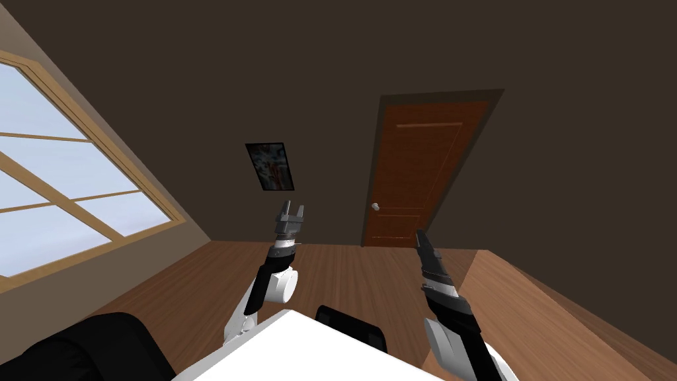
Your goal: Pull the door open
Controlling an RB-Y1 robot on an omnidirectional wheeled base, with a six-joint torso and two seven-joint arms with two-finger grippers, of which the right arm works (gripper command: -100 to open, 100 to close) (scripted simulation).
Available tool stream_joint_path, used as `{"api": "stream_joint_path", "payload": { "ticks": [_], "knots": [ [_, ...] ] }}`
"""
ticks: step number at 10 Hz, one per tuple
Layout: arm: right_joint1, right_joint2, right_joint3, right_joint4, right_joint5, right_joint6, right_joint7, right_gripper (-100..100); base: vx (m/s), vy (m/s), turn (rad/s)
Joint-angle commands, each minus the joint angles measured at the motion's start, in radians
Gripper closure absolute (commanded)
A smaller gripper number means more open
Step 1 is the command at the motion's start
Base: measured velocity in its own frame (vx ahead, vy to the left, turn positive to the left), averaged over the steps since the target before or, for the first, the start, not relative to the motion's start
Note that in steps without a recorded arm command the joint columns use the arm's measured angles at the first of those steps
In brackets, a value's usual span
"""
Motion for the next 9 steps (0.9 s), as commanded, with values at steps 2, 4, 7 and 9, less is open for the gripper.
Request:
{"api": "stream_joint_path", "payload": {
  "ticks": [2, 4, 7, 9],
  "knots": [
    [-0.027, -0.004, -0.009, 0.066, 0.023, -0.01, 0.053, -100, 0.097, -0.019, 0.003],
    [-0.046, -0.009, -0.017, 0.118, 0.039, -0.021, 0.091, -100, 0.105, -0.01, 0.003],
    [-0.075, -0.015, -0.029, 0.202, 0.066, -0.039, 0.151, -100, 0.099, -0.017, 0.004],
    [-0.095, -0.018, -0.038, 0.257, 0.083, -0.051, 0.192, -100, 0.089, -0.013, 0.002]
  ]
}}
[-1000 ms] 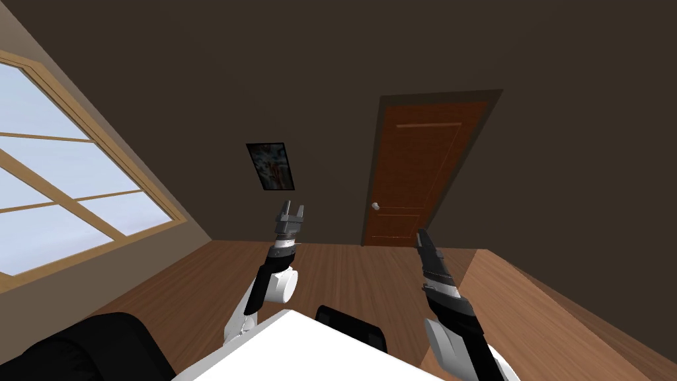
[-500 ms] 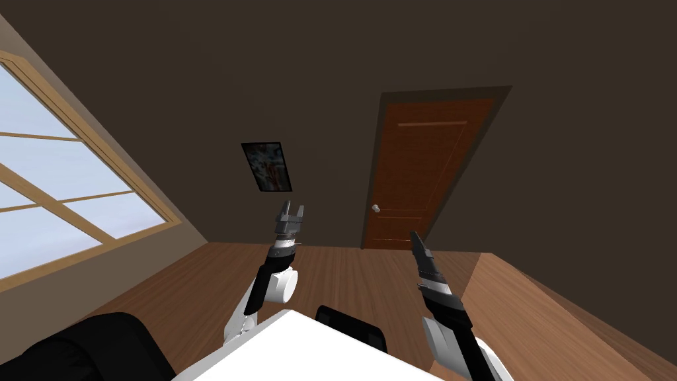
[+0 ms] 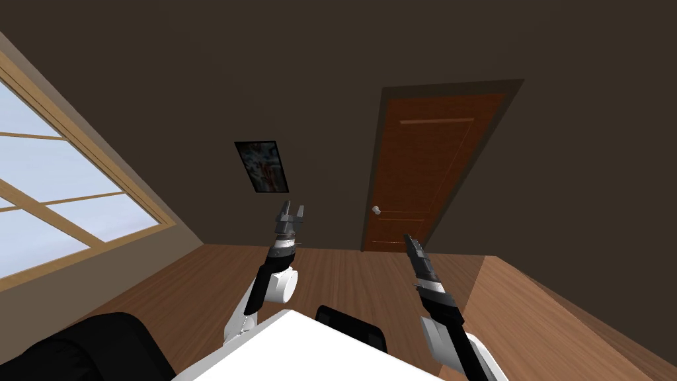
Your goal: Pull the door open
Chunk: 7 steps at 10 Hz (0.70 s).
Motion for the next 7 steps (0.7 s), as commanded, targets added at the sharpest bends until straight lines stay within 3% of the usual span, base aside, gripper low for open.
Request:
{"api": "stream_joint_path", "payload": {
  "ticks": [1, 7],
  "knots": [
    [-0.013, -0.003, -0.006, 0.044, 0.015, -0.01, 0.036, -100, 0.097, -0.035, 0.005],
    [-0.074, -0.01, -0.032, 0.211, 0.069, -0.047, 0.16, -100, 0.102, -0.016, 0.004]
  ]
}}
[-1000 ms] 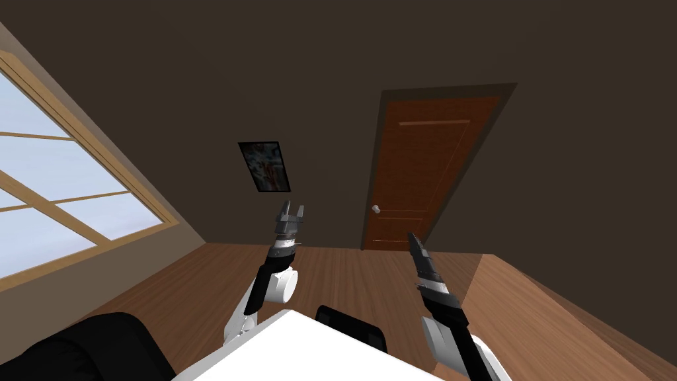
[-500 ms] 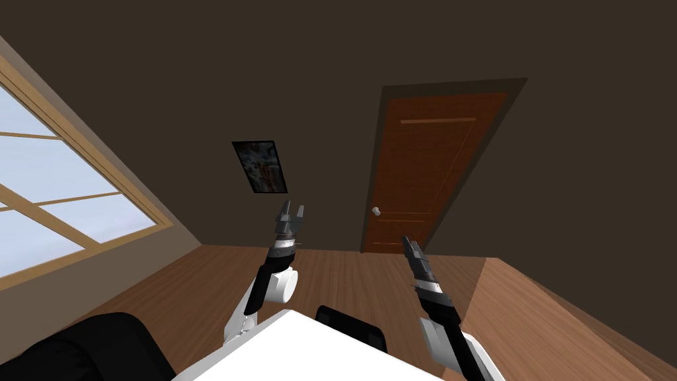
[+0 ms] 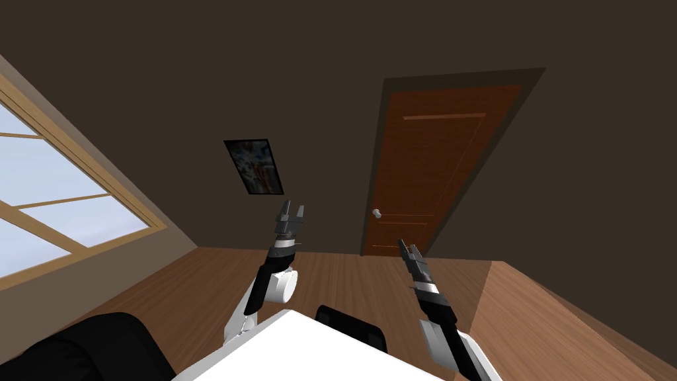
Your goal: Pull the door open
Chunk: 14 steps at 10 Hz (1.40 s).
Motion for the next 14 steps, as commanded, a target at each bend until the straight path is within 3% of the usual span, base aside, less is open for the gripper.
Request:
{"api": "stream_joint_path", "payload": {
  "ticks": [1, 14],
  "knots": [
    [-0.012, -0.001, -0.004, 0.029, 0.005, -0.008, 0.017, -100, 0.057, -0.018, 0.0],
    [-0.136, -0.007, -0.057, 0.381, 0.116, -0.083, 0.271, -100, 0.094, -0.018, 0.004]
  ]
}}
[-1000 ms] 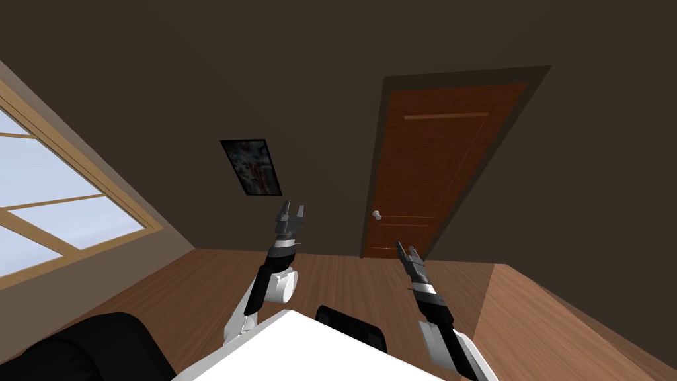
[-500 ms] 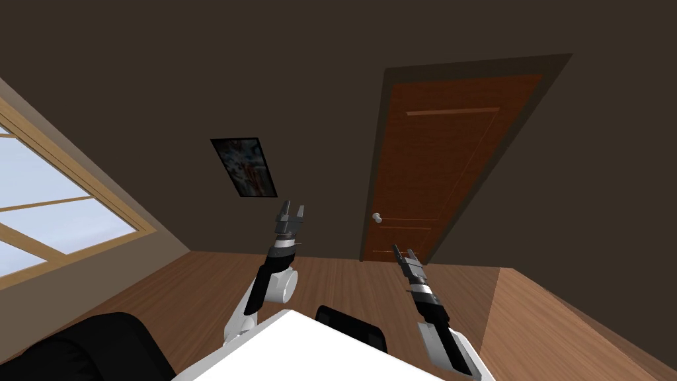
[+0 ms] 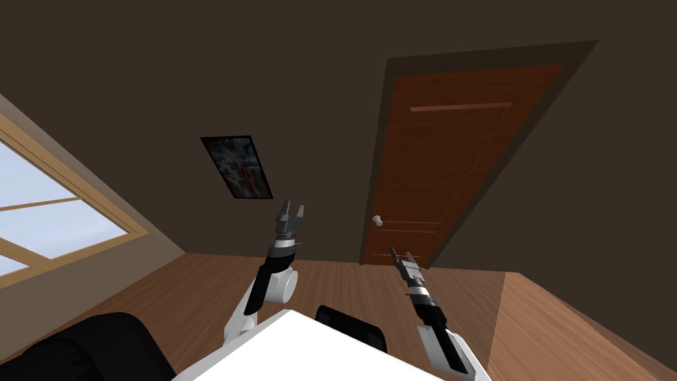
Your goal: Pull the door open
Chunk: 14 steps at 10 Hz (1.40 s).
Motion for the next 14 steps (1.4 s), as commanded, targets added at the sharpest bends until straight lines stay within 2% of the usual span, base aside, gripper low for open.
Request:
{"api": "stream_joint_path", "payload": {
  "ticks": [1, 14],
  "knots": [
    [-0.015, -0.002, -0.007, 0.043, 0.012, -0.011, 0.03, -100, 0.1, -0.013, 0.002],
    [-0.114, 0.001, -0.049, 0.322, 0.099, -0.071, 0.232, -100, 0.101, -0.015, 0.003]
  ]
}}
